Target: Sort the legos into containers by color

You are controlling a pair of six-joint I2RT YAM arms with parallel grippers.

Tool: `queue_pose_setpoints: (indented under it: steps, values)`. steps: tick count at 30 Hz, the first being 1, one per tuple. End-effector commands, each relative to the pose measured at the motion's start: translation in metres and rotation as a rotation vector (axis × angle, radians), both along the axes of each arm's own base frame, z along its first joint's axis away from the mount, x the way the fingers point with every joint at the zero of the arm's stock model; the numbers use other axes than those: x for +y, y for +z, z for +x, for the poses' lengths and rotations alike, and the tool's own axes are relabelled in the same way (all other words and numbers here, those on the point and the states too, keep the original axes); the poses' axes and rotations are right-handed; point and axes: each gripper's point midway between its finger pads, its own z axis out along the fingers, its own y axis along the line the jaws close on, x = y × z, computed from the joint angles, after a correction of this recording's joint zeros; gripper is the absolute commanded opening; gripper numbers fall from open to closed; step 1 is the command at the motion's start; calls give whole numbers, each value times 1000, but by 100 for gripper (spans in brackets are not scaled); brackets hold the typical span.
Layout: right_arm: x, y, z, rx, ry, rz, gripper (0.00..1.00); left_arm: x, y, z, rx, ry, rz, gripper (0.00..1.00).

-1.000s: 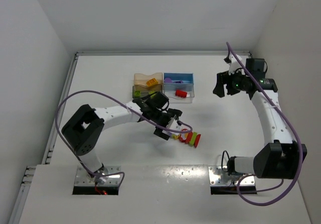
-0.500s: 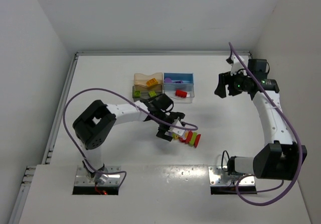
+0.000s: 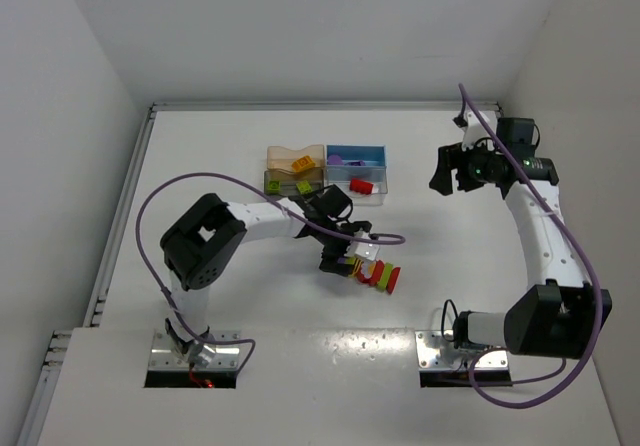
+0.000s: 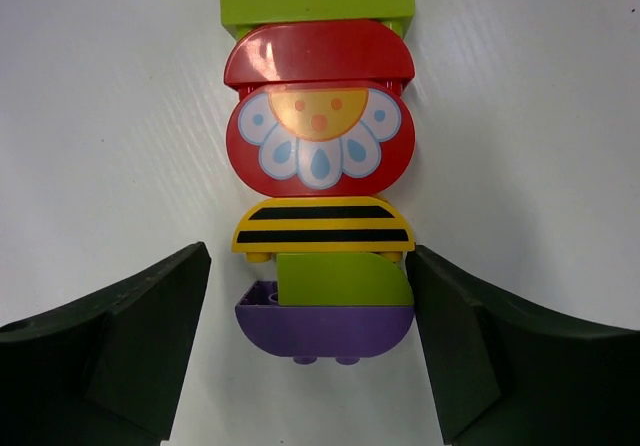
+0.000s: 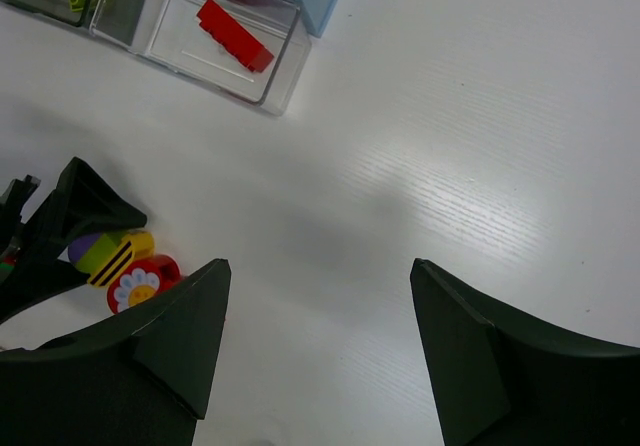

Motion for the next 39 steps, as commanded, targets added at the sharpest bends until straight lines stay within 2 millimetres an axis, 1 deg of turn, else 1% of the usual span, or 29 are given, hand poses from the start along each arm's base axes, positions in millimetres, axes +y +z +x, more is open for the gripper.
queue_pose_setpoints:
  steps: [1,2,4,7,8,10,11,14,15,16,17,20,21,22,23,24,25,26,27,28,29,30,31,32,34,35,36,38,39]
  values:
    - [1,12,7,-39,13,10,73,-13,5,3,5,6,-29,85]
    - [1,12,7,-39,13,10,73,-12,5,4,-1,10,-24,78]
    - [1,16,8,-49,13,8,73,-9,1,2,6,10,-16,72]
    - [1,16,8,-52,19,2,73,-6,-2,1,5,16,-3,68]
    - [1,16,8,-52,19,2,73,-5,-3,3,-3,22,4,63]
    - [1,16,8,-52,19,2,73,-1,-7,0,10,22,19,54]
    - [1,16,8,-52,19,2,73,-1,-7,-1,18,29,21,45]
    - [1,12,7,-46,25,-3,73,8,-8,-3,45,68,43,28]
    - [1,12,7,-46,25,-3,73,11,-9,0,52,87,44,19]
    - [2,12,7,-47,32,5,73,14,-8,-3,61,94,48,16]
    - [3,11,5,-38,32,6,73,20,-7,-4,84,120,48,16]
    - [20,10,1,-23,93,51,73,35,-4,0,122,198,34,16]
    - [31,13,-4,-20,138,103,73,33,11,1,104,212,-3,16]
    - [38,9,-7,8,148,152,73,36,17,5,99,242,-27,16]
    - [45,5,-11,51,144,213,73,32,28,10,83,277,-69,16]
    - [52,4,-16,75,151,260,73,37,32,10,85,300,-86,16]
    - [64,-2,-23,115,179,340,73,38,49,16,40,337,-121,16]
    - [74,-5,-25,159,173,404,73,35,62,22,9,362,-165,16]
    - [84,-8,-32,203,195,480,73,37,67,21,15,391,-181,16]
    - [92,-7,-33,229,197,533,73,38,83,26,-22,422,-218,16]
    - [103,-11,-40,276,223,588,73,38,91,29,-36,445,-246,16]
    - [112,-12,-42,297,241,612,73,41,93,30,-47,465,-250,16]
    - [119,-16,-43,332,248,646,73,41,104,32,-62,476,-275,16]
    - [123,-19,-45,349,258,646,73,45,99,33,-69,493,-260,16]
    - [139,-24,-53,391,311,652,73,45,106,39,-92,516,-278,16]
    - [144,-34,-58,440,310,655,73,48,103,38,-99,524,-276,16]
    - [152,-33,-64,463,348,674,73,50,107,39,-116,532,-290,16]
    - [156,-37,-64,478,361,683,73,54,109,40,-128,540,-307,16]
    - [160,-34,-61,469,382,686,73,53,116,41,-140,538,-326,16]
